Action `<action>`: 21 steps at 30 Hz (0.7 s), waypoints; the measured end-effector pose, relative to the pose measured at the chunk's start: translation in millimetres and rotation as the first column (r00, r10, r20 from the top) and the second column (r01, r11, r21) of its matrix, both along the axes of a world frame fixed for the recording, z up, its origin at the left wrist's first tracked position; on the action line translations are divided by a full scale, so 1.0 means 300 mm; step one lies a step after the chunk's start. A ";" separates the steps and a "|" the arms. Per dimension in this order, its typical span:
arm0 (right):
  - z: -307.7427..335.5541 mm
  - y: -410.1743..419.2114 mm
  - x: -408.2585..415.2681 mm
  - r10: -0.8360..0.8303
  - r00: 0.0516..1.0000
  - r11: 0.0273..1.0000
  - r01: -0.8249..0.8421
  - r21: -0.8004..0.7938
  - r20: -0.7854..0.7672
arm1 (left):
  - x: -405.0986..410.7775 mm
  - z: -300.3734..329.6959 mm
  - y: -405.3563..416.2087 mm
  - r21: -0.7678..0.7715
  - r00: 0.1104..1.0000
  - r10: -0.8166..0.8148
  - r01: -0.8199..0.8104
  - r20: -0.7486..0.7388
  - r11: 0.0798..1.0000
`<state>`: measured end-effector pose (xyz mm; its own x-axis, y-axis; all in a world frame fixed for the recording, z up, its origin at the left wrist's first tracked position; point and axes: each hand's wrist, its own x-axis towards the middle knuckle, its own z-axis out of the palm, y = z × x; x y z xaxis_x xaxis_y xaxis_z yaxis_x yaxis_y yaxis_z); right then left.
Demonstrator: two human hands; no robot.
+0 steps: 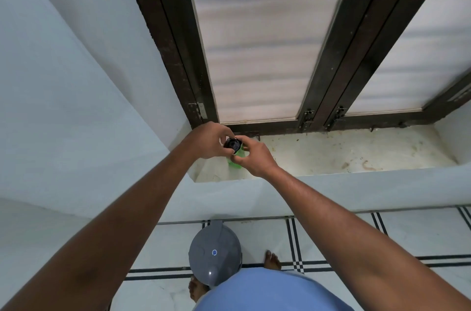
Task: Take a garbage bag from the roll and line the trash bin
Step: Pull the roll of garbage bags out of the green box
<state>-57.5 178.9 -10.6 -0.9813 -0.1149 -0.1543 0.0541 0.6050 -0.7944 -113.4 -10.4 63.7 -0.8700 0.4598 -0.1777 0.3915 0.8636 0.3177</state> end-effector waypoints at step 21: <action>-0.014 -0.015 -0.006 -0.006 1.000 1.000 0.006 0.005 0.006 | 0.009 0.009 0.088 -0.254 0.990 0.093 -0.117 -0.102 0.960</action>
<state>-59.3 174.4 -14.7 -0.9811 -0.1078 -0.1606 0.0626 0.6087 -0.7909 -110.5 16.0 66.5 -0.9286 0.3135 -0.1985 0.3106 0.9494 0.0463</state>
